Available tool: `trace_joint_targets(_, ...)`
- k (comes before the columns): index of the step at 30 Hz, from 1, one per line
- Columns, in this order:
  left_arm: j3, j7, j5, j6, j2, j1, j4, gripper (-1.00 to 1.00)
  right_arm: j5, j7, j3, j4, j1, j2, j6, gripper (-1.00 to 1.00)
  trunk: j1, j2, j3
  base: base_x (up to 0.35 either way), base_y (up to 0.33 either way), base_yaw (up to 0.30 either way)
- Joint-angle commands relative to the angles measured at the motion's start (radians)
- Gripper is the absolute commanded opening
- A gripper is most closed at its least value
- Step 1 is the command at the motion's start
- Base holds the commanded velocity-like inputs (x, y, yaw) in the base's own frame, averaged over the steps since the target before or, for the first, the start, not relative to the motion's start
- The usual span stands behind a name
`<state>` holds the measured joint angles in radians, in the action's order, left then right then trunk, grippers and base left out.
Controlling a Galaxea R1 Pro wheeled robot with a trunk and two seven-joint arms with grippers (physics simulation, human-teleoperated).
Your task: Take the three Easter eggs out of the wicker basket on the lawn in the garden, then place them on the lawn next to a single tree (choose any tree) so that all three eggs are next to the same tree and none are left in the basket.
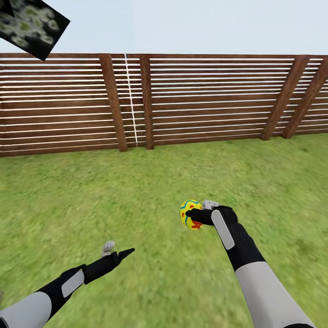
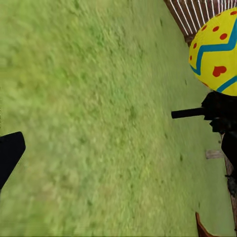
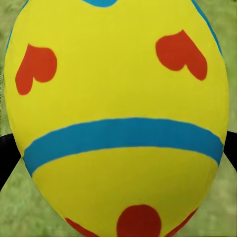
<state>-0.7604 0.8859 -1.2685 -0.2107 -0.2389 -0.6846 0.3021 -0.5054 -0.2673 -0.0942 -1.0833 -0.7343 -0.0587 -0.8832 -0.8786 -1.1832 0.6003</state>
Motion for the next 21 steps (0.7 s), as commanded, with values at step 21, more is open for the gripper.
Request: trace_joint_targets(21,-0.005,0.003,-0.008,-0.01,0.0,-0.001,0.009,1.0,-0.01,-0.01,-0.002,0.0,0.0,-0.001,-0.002,-1.0,-0.001,0.0,0.001,0.298,-0.211,0.262)
